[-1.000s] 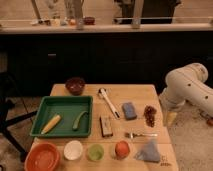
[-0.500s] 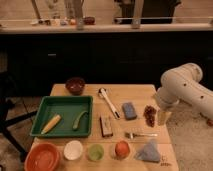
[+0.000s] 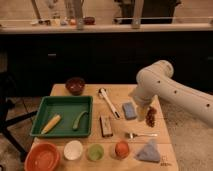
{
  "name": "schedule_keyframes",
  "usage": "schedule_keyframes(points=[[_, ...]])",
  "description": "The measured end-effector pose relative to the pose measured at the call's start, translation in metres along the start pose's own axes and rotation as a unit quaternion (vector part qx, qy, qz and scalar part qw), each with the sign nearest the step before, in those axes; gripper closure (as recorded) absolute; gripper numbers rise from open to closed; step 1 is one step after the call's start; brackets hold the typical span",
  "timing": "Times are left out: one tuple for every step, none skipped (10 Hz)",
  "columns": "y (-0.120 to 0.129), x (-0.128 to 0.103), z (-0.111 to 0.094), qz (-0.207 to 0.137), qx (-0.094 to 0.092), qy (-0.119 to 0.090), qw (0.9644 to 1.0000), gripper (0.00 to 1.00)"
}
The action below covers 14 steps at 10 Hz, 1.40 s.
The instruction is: Place banana in red bowl
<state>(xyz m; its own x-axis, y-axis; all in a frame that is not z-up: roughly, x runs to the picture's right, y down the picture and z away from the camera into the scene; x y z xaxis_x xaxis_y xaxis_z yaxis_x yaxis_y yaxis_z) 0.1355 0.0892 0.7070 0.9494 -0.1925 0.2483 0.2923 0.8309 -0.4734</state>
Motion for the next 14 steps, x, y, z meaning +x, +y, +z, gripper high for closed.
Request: schedule_keyframes(points=[[-0.009,-0.014,0.004,-0.019,0.0,-0.005,0.9998,0.2],[-0.016,-0.025,0.007,-0.035,0.0,-0.008,0.9994,0.2],[-0.026,-0.043,0.012,-0.056,-0.002,-0.015,0.9983,0.2],[-0.032,-0.055,0.018,-0.071,-0.005,-0.019,0.9973,0.2],[-0.038,-0.07,0.023,-0.088,-0.006,-0.019,0.9959,0.2],[-0.041,-0.086,0.03,-0.102,-0.009,-0.02,0.9946,0.2],[-0.045,-0.103,0.039,-0.118,-0.013,-0.022,0.9926,0.2],[-0.045,-0.107,0.04,-0.121,-0.013,-0.023,0.9923,0.2],[-0.045,-0.103,0.04,-0.12,-0.013,-0.02,0.9925,0.2],[-0.045,-0.105,0.04,-0.12,-0.013,-0.022,0.9924,0.2],[-0.046,-0.106,0.04,-0.121,-0.013,-0.021,0.9923,0.2],[-0.045,-0.105,0.04,-0.121,-0.013,-0.021,0.9924,0.2],[-0.045,-0.104,0.04,-0.119,-0.013,-0.021,0.9925,0.2],[-0.045,-0.104,0.04,-0.119,-0.013,-0.021,0.9925,0.2]])
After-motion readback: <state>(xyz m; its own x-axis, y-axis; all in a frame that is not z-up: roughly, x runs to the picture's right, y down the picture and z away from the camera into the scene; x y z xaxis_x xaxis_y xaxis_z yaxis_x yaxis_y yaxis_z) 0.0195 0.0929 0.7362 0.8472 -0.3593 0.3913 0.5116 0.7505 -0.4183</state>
